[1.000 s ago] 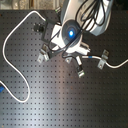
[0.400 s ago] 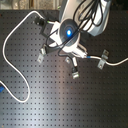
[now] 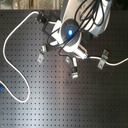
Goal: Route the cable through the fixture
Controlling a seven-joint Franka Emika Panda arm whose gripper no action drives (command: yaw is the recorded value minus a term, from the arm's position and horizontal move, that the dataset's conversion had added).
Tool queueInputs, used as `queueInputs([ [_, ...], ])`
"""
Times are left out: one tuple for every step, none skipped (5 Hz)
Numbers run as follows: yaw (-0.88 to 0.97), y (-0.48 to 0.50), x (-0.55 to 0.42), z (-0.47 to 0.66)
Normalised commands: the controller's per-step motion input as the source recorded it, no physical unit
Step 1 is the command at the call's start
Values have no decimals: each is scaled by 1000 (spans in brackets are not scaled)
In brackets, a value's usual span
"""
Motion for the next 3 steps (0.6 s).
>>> queueInputs([
  [0,113,-173,190],
  [0,191,-152,124],
  [43,-4,5,0],
])
